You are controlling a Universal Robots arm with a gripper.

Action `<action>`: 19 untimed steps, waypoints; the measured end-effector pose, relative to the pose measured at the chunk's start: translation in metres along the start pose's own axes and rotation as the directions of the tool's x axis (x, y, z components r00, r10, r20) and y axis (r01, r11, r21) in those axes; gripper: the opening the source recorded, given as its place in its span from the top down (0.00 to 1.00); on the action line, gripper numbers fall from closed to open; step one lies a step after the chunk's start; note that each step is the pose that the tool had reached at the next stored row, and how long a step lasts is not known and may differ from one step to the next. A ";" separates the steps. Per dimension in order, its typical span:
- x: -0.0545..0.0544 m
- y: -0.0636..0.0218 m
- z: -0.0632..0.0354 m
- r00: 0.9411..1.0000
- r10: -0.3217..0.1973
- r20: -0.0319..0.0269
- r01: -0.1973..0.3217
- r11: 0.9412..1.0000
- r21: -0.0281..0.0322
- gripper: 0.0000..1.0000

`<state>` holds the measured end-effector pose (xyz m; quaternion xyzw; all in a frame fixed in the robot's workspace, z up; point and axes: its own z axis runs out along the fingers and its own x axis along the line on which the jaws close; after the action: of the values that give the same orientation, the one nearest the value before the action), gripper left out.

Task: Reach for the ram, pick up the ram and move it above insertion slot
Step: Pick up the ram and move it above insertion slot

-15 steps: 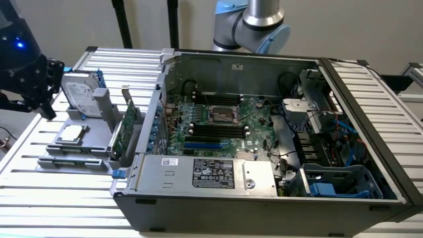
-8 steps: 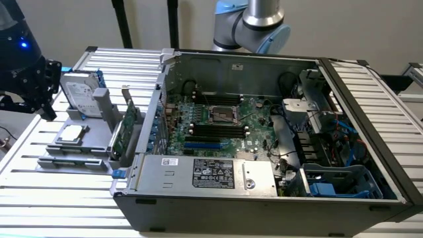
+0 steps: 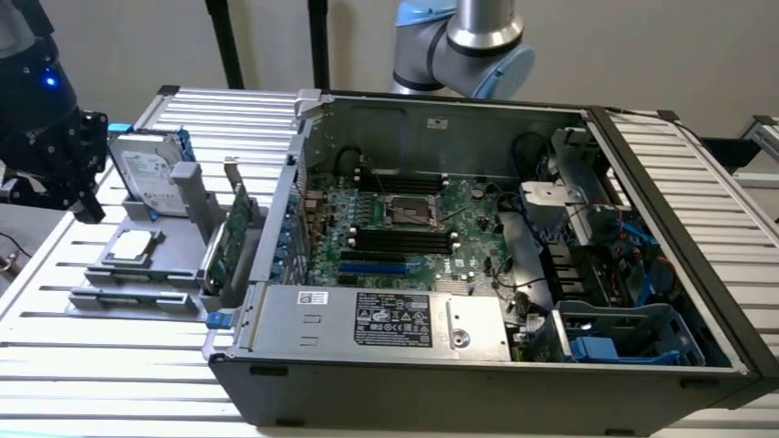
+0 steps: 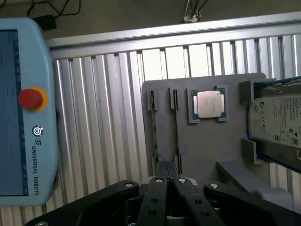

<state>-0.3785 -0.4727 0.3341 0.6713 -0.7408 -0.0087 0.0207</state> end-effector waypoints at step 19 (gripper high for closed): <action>0.003 -0.0010 0.0184 1.000 -0.026 -0.001 0.026 1.000 0.000 0.64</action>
<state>-0.3785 -0.4757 0.3157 0.6809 -0.7320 -0.0084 0.0208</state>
